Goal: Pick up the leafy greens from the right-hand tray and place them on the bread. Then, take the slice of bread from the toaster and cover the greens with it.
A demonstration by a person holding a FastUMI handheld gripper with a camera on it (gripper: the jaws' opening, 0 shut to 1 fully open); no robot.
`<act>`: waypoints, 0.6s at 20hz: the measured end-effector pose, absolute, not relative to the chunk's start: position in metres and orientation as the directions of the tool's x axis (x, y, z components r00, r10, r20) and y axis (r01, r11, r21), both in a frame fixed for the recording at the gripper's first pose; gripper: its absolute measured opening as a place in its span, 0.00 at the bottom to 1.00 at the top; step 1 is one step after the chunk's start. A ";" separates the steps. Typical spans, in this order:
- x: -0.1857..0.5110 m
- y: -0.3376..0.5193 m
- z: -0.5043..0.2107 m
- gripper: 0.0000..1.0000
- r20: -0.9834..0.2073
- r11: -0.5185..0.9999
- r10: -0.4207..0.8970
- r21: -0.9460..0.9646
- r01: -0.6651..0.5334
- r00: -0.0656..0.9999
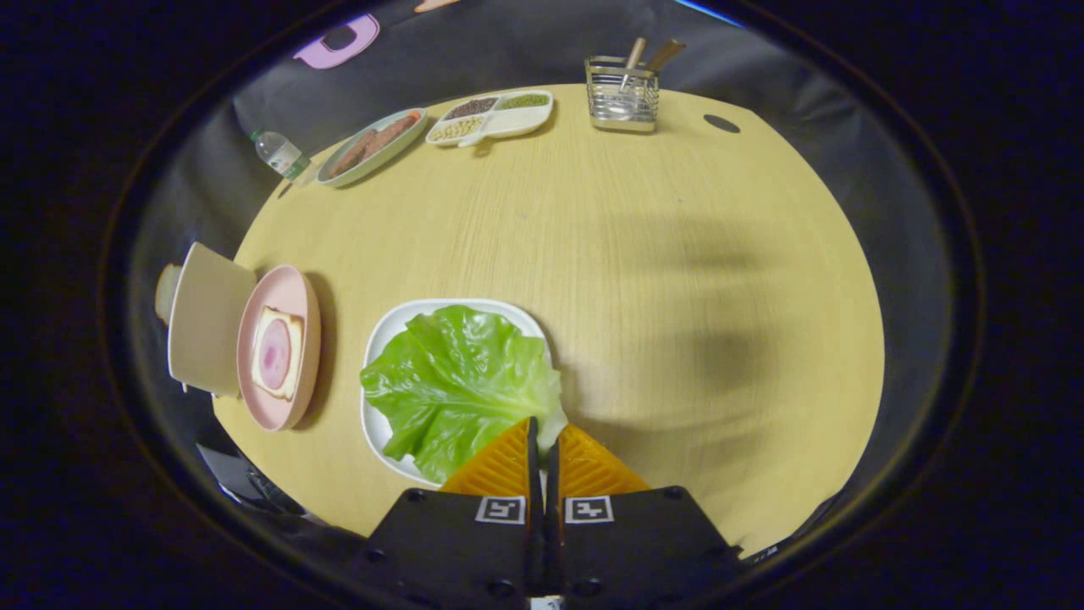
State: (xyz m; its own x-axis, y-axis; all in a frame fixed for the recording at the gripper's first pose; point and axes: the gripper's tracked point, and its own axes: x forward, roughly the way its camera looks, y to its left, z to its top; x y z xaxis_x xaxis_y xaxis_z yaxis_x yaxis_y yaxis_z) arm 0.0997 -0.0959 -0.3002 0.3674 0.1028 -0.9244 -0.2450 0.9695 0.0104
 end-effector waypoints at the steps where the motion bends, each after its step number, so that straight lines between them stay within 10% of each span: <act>1: 0.098 -0.093 -0.297 0.03 -0.922 0.970 0.115 0.023 -0.244 0.371; 12: 0.086 -0.097 -0.277 0.03 -0.912 0.976 0.075 -0.016 -0.218 0.403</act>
State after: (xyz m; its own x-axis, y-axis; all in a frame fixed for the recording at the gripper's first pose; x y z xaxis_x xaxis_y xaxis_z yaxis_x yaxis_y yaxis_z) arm 0.0864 -0.0969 -0.2770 0.4030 0.0751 -0.9121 -0.2179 0.9758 -0.0159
